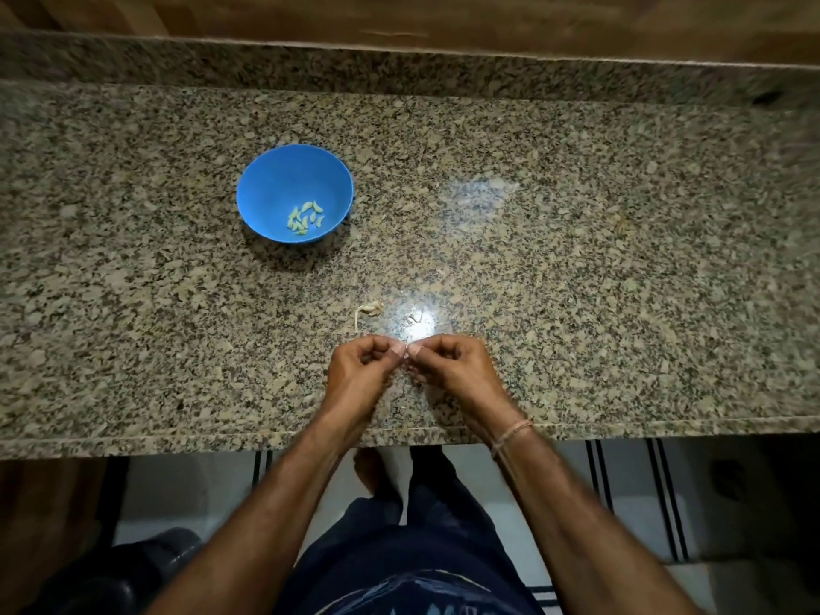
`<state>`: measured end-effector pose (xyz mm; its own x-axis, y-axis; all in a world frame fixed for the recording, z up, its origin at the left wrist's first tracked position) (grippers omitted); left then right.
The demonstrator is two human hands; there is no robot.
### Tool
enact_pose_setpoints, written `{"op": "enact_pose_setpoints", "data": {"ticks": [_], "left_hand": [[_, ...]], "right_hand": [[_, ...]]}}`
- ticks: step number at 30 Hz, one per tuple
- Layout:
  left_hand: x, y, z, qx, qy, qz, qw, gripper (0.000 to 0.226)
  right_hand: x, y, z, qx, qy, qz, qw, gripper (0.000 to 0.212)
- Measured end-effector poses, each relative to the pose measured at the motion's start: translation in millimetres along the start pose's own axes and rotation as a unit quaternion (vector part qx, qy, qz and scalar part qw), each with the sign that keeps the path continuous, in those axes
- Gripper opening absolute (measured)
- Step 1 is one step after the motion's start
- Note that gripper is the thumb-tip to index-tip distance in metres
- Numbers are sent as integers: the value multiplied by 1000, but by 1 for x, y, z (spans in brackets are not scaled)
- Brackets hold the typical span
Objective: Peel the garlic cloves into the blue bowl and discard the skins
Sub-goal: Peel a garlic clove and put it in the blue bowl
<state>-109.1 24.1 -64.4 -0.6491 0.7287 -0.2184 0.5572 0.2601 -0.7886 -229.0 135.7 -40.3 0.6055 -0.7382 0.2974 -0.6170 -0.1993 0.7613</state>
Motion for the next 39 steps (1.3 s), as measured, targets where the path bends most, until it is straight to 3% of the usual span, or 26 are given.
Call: {"op": "enact_pose_setpoints", "data": {"ticks": [3, 6, 10, 12, 15, 18, 21, 24, 26, 29, 31, 33, 35, 37, 39], "left_hand": [[1, -3, -2, -18, 9, -24, 1000, 8], [2, -3, -6, -75, 26, -32, 996, 16], [3, 6, -11, -143, 42, -44, 988, 9], [-3, -5, -10, -78, -2, -26, 997, 12], [-17, -33, -12, 80, -104, 161, 978, 8], [-18, -40, -14, 118, -127, 234, 957, 7], [-11, -51, -20, 149, -122, 322, 927, 13], [-1, -54, -24, 167, -120, 382, 901, 17], [4, -51, -24, 167, -109, 359, 912, 21], [6, -32, -20, 113, -56, 229, 965, 27], [8, -27, -21, 91, -32, 174, 980, 30], [7, -35, -23, 118, -47, 212, 969, 29], [7, -39, -23, 127, -47, 224, 965, 27], [8, -28, -19, 64, -8, 139, 988, 27], [13, -10, -16, -21, 52, 51, 997, 28]], "right_hand": [[1, -2, 4, 0, 10, -41, 999, 19], [3, 13, 7, -76, 14, -123, 989, 12], [12, 30, 8, -166, 28, -229, 959, 5], [11, 29, 8, -148, 22, -210, 966, 7], [8, 5, 9, 10, 13, -54, 998, 16], [11, -16, 4, 125, 15, 53, 991, 14], [15, -20, 4, 112, 29, 35, 993, 16], [16, -7, 5, 21, 36, -103, 994, 26], [24, 11, 3, -85, 56, -226, 969, 33], [36, 23, -2, -168, 83, -329, 925, 37], [35, 20, 0, -142, 78, -311, 936, 35], [26, 1, 3, -30, 52, -162, 985, 30], [24, -7, 1, 9, 45, -103, 994, 29], [32, 12, -3, -117, 67, -237, 962, 30], [41, 29, -9, -235, 76, -381, 891, 30]]}}
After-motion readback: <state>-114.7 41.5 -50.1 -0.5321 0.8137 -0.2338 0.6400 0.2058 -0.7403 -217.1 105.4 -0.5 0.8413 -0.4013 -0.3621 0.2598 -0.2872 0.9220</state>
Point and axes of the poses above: each hand's wrist, its own z-axis towards the middle knuckle, its own x-axis out of the palm, y = z × x, the point moved 10 cm from there along z, towards the middle knuckle, and after that the axes turned 14 degrees about z, right-handed, at the moved point
